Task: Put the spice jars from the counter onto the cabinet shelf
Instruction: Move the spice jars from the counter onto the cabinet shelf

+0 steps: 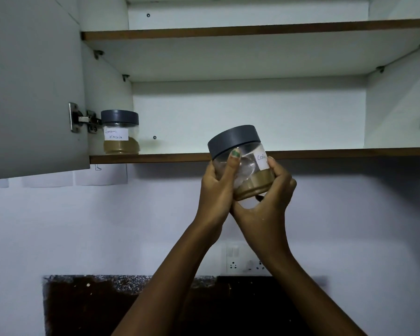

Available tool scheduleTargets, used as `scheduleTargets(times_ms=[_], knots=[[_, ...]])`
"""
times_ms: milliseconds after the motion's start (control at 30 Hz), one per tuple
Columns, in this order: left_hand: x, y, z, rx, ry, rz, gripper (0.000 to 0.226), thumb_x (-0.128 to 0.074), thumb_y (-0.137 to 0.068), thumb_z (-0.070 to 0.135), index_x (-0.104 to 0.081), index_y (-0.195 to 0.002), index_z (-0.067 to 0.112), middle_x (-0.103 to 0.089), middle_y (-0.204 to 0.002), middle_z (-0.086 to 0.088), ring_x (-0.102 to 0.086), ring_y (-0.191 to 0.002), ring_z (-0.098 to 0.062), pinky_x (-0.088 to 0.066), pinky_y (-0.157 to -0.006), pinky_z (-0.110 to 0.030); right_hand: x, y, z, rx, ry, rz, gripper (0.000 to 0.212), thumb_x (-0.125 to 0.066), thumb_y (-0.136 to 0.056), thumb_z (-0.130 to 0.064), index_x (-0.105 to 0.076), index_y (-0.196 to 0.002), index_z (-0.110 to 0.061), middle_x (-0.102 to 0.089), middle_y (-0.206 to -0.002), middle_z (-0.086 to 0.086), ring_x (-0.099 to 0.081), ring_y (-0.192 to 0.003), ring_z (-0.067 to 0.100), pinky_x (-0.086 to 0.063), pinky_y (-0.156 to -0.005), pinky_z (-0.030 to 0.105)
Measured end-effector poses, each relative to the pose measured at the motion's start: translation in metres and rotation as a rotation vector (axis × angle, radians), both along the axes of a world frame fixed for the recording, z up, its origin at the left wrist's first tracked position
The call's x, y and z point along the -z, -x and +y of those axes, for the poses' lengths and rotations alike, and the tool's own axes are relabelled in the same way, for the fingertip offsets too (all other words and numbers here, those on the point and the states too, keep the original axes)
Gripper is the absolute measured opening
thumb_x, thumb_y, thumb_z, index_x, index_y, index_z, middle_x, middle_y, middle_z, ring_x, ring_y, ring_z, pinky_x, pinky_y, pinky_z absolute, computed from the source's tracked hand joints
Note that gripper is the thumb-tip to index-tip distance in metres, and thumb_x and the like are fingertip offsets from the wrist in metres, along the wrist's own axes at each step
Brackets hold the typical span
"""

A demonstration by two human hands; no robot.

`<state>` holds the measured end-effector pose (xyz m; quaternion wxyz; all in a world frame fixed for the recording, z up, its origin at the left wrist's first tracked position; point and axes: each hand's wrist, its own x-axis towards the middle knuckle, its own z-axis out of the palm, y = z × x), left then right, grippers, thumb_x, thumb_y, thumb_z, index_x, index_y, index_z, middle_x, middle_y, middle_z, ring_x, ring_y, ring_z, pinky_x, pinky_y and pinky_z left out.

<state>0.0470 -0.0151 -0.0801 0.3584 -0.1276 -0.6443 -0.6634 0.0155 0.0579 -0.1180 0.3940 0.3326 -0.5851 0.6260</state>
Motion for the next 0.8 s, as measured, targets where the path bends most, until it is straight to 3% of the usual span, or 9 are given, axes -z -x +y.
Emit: scheduleTargets(times_ms=[67,167,233,300,367,500,600,700,800], knots=[[-0.002,-0.001,-0.005,-0.006,-0.013,0.001,0.047,-0.049,-0.089,0.051,-0.057,-0.123,0.019,-0.071,-0.111,-0.001,-0.069,-0.099,-0.012,-0.056,-0.082,-0.026,0.002,0.002,0.005,-0.08,-0.065,0.015,0.088,-0.083,-0.066,-0.025,-0.03,-0.137,-0.024,-0.029,-0.128,-0.008,-0.039,-0.125,0.017,-0.048,-0.093,0.029],[-0.005,-0.005,-0.017,0.031,-0.012,-0.02,0.05,-0.044,-0.09,0.054,-0.059,-0.122,0.019,-0.071,-0.111,-0.006,-0.069,-0.1,-0.019,-0.058,-0.082,-0.032,0.0,-0.001,0.016,-0.432,-0.09,-0.137,0.07,-0.066,-0.073,-0.041,-0.032,-0.134,-0.046,-0.04,-0.134,-0.016,-0.049,-0.117,-0.002,-0.049,-0.09,0.021],[-0.007,-0.007,-0.021,0.08,-0.004,-0.057,0.054,-0.04,-0.09,0.057,-0.059,-0.123,0.019,-0.071,-0.112,-0.009,-0.068,-0.102,-0.023,-0.056,-0.087,-0.037,-0.003,0.001,0.019,-0.656,-0.05,-0.248,0.075,-0.069,-0.072,-0.045,-0.031,-0.137,-0.046,-0.05,-0.132,-0.015,-0.056,-0.114,0.0,-0.05,-0.093,0.029],[-0.007,-0.008,-0.023,0.109,0.031,-0.079,0.057,-0.036,-0.091,0.059,-0.057,-0.126,0.02,-0.069,-0.115,-0.01,-0.067,-0.106,-0.024,-0.054,-0.092,-0.041,-0.005,0.001,0.02,-0.716,-0.065,-0.282,0.084,-0.073,-0.07,-0.047,-0.029,-0.141,-0.044,-0.053,-0.131,-0.013,-0.057,-0.116,0.004,-0.049,-0.098,0.035],[-0.006,-0.008,-0.027,0.108,0.055,-0.067,0.056,-0.035,-0.092,0.058,-0.056,-0.128,0.02,-0.069,-0.115,-0.009,-0.068,-0.104,-0.024,-0.056,-0.088,-0.038,-0.006,-0.003,0.019,-0.687,-0.094,-0.26,0.088,-0.071,-0.069,-0.047,-0.025,-0.144,-0.042,-0.05,-0.137,-0.01,-0.055,-0.12,0.004,-0.047,-0.1,0.034],[-0.003,-0.004,-0.033,-0.002,0.056,0.028,0.037,-0.035,-0.097,0.049,-0.061,-0.113,0.029,-0.073,-0.102,0.001,-0.071,-0.092,-0.015,-0.058,-0.072,-0.024,-0.007,-0.01,0.012,-0.484,-0.121,-0.151,0.096,-0.067,-0.067,-0.047,-0.016,-0.147,-0.039,-0.036,-0.146,-0.014,-0.049,-0.118,-0.009,-0.05,-0.089,0.014],[-0.002,-0.005,-0.034,-0.081,0.056,0.072,0.037,-0.033,-0.099,0.044,-0.06,-0.115,0.026,-0.072,-0.101,0.003,-0.07,-0.092,-0.009,-0.057,-0.073,-0.019,-0.005,-0.009,0.003,-0.353,-0.142,-0.062,0.096,-0.066,-0.07,-0.045,-0.011,-0.148,-0.036,-0.028,-0.145,-0.019,-0.039,-0.131,0.001,-0.045,-0.101,0.019],[-0.002,-0.012,-0.049,-0.156,0.06,0.102,0.04,-0.031,-0.1,0.04,-0.058,-0.122,0.02,-0.071,-0.104,0.003,-0.068,-0.092,-0.006,-0.056,-0.073,-0.016,-0.004,-0.011,-0.017,-0.309,-0.148,-0.006,0.093,-0.065,-0.072,-0.044,-0.008,-0.146,-0.037,-0.023,-0.134,-0.033,-0.033,-0.132,-0.003,-0.041,-0.102,0.016],[0.0,-0.011,-0.051,-0.176,0.096,0.103,0.044,-0.031,-0.1,0.038,-0.052,-0.131,0.016,-0.069,-0.106,0.005,-0.068,-0.093,-0.002,-0.055,-0.072,-0.015,-0.002,-0.009,-0.021,-0.282,-0.139,0.026,0.089,-0.064,-0.074,-0.045,-0.007,-0.142,-0.04,-0.02,-0.134,-0.034,-0.03,-0.136,0.002,-0.04,-0.108,0.03]])
